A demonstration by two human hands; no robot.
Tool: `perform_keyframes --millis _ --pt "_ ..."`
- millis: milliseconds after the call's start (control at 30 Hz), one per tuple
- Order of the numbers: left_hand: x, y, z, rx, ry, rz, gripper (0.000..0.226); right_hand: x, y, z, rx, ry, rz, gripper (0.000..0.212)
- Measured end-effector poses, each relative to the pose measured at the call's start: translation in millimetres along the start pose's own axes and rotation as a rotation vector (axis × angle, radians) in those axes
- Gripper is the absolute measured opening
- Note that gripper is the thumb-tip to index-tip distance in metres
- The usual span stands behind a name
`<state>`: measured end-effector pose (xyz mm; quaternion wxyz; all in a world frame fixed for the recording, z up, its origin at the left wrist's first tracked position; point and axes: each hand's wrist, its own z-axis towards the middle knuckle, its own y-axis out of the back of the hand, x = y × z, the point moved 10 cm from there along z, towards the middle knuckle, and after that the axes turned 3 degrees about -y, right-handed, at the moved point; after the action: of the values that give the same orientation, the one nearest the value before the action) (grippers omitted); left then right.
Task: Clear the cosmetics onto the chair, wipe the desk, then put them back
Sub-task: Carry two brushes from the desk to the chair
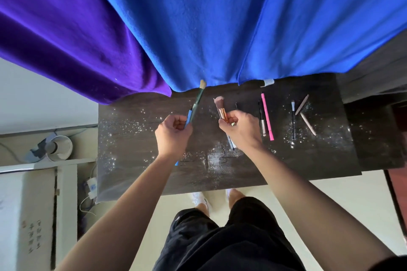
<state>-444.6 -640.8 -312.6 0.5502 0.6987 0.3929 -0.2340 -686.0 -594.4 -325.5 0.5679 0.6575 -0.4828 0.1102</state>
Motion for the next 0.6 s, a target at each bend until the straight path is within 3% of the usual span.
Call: perform_keyframes --millis 267,600 --pt "-94 32 -32 0.018 -0.278 -0.183 0.016 30 102 -49 -0.278 0.059 0.095 0.011" --pt "-164 -53 -171 0.419 -0.604 -0.226 0.017 -88 195 -263 -0.721 -0.241 0.177 0.011"
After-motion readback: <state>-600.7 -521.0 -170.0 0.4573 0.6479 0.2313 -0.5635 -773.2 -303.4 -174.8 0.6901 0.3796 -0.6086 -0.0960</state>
